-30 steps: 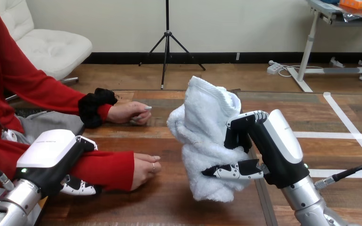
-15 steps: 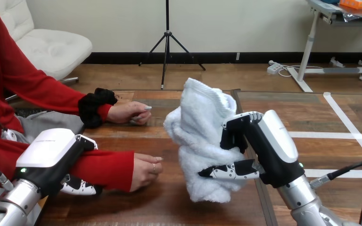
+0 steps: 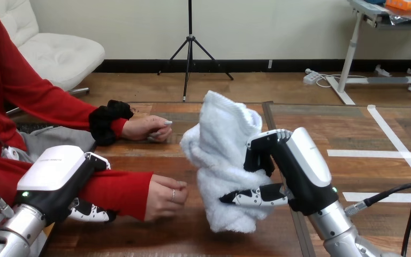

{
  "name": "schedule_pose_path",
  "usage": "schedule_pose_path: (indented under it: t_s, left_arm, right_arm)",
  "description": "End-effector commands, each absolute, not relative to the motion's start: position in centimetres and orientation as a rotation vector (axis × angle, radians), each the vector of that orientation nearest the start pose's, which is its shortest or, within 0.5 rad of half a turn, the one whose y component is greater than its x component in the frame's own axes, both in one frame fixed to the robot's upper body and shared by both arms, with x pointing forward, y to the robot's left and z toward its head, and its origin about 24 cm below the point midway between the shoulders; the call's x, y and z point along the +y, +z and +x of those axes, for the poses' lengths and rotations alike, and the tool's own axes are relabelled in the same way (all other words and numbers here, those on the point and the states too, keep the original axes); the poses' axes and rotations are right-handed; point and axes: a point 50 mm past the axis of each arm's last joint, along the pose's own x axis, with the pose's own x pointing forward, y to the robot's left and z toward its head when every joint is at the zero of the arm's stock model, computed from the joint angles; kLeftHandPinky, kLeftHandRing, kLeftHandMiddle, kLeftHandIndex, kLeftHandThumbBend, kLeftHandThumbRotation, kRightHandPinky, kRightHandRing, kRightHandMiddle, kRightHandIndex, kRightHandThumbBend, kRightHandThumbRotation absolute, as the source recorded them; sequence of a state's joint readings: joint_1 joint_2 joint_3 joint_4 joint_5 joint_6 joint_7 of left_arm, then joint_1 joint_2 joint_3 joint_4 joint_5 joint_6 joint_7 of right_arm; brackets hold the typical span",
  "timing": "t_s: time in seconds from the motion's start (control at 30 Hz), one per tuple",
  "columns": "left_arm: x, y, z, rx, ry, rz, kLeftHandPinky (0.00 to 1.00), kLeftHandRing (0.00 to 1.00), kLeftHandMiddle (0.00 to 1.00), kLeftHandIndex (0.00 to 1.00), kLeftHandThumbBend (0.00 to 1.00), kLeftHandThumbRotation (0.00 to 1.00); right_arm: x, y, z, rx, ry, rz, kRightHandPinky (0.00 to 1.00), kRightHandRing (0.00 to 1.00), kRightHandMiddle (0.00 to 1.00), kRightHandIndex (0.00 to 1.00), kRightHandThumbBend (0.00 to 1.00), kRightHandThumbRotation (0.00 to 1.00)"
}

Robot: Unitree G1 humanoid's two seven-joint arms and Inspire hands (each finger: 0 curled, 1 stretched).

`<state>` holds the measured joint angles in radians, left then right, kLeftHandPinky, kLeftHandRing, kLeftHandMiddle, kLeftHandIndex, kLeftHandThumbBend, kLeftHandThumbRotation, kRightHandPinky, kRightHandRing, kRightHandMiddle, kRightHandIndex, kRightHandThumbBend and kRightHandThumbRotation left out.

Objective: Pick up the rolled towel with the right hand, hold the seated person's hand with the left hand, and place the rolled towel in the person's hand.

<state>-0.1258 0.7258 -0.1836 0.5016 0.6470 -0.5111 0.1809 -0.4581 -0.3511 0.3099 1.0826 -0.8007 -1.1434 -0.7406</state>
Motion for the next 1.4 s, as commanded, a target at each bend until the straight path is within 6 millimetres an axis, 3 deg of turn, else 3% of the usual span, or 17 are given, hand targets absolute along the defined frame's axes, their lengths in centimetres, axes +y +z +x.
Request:
schedule_pose_path:
  t_s: [0.0, 1.37]
  left_arm:
    - [23.4, 9.5, 28.0, -0.457, -0.215, 1.222, 0.28, 0.29, 0.34, 0.37, 0.8, 0.0]
    - [21.3, 11.8, 29.1, -0.581, -0.227, 1.206, 0.27, 0.3, 0.35, 0.38, 0.84, 0.0]
  right_arm:
    - [-14.2, 5.2, 29.9, -0.776, 0.247, -0.651, 0.07, 0.1, 0.15, 0.13, 0.75, 0.0]
    - [-11.2, 3.3, 28.9, -0.745, 0.312, -0.593, 0.08, 0.12, 0.17, 0.15, 0.65, 0.0]
